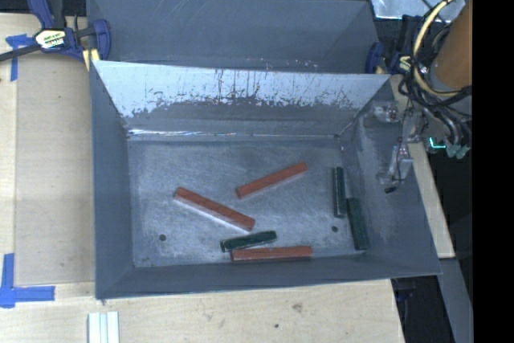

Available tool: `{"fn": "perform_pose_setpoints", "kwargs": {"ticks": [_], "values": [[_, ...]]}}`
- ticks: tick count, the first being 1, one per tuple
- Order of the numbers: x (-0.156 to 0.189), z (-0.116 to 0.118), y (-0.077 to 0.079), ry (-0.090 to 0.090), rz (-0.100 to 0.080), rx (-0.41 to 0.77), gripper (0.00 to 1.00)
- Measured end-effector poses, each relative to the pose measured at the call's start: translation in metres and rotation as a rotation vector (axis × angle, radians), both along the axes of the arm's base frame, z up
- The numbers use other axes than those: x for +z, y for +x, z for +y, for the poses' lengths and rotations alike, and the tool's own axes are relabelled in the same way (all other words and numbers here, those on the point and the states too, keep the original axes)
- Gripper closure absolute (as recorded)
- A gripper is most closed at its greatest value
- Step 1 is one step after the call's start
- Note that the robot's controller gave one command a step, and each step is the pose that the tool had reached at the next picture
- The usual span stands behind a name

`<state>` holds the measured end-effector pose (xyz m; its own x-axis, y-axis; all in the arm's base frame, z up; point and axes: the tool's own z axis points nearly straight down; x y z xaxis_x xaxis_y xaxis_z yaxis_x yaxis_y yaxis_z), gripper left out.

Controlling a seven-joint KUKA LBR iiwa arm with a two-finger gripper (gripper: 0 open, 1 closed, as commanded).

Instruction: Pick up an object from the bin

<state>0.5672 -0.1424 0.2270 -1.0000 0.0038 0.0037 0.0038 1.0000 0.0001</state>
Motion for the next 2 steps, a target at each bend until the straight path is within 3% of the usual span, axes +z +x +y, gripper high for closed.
{"fn": "perform_pose_setpoints", "kwargs": {"ticks": [1, 2], "values": [[-0.096, 0.063, 0.018, 0.003, 0.000, -0.058, 0.00], [-0.160, 0.110, 0.001, 0.002, -0.001, 0.031, 0.00]]}}
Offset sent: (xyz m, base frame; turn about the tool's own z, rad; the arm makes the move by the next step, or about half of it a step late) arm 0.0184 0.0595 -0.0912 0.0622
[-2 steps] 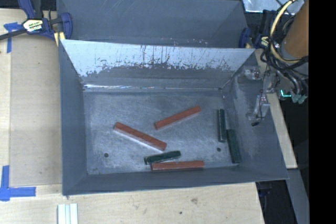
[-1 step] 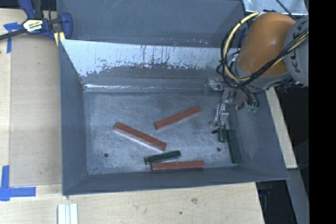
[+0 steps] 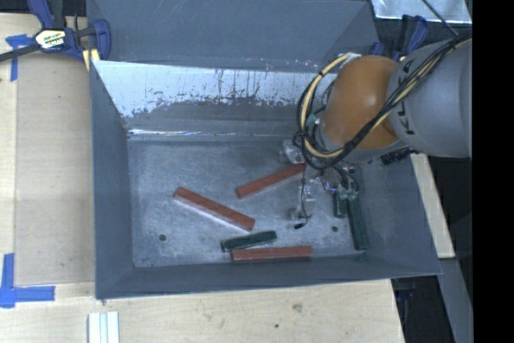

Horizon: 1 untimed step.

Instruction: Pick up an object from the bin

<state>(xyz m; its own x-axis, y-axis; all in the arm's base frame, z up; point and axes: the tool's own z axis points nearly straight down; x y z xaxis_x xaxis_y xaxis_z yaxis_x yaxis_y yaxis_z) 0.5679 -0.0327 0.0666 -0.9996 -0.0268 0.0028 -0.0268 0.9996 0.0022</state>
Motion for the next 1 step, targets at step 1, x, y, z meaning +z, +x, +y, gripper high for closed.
{"fn": "perform_pose_setpoints", "kwargs": {"ticks": [1], "values": [[0.0049, -0.0027, 0.0029, -0.003, -0.009, -0.003, 1.00]]}}
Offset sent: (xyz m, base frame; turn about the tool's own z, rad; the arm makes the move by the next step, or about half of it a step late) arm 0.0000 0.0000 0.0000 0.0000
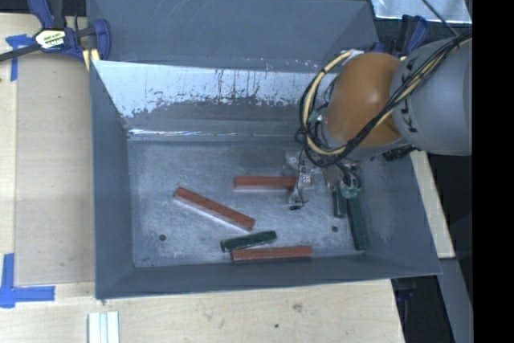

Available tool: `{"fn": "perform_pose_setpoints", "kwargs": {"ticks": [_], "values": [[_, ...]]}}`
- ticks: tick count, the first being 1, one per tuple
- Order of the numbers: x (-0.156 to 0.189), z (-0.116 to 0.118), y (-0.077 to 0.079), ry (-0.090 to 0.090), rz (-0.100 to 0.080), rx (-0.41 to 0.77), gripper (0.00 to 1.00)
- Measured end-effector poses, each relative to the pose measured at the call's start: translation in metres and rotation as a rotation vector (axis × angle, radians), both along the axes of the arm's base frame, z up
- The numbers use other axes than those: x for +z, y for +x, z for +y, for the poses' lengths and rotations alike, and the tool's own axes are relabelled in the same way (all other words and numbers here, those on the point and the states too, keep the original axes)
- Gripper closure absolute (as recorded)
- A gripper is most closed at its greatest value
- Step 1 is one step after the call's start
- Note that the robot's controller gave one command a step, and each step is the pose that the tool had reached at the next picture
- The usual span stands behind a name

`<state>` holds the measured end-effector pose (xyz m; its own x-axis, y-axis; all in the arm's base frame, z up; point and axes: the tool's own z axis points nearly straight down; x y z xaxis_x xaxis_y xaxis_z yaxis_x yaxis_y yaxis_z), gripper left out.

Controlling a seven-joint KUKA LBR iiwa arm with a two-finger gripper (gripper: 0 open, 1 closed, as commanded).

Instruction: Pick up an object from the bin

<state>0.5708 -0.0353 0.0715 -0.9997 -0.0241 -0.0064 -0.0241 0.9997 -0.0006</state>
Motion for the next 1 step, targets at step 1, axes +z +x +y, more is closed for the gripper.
{"fn": "perform_pose_setpoints", "kwargs": {"ticks": [1], "values": [[0.1442, 0.0063, -0.0157, -0.001, -0.004, 0.020, 1.00]]}}
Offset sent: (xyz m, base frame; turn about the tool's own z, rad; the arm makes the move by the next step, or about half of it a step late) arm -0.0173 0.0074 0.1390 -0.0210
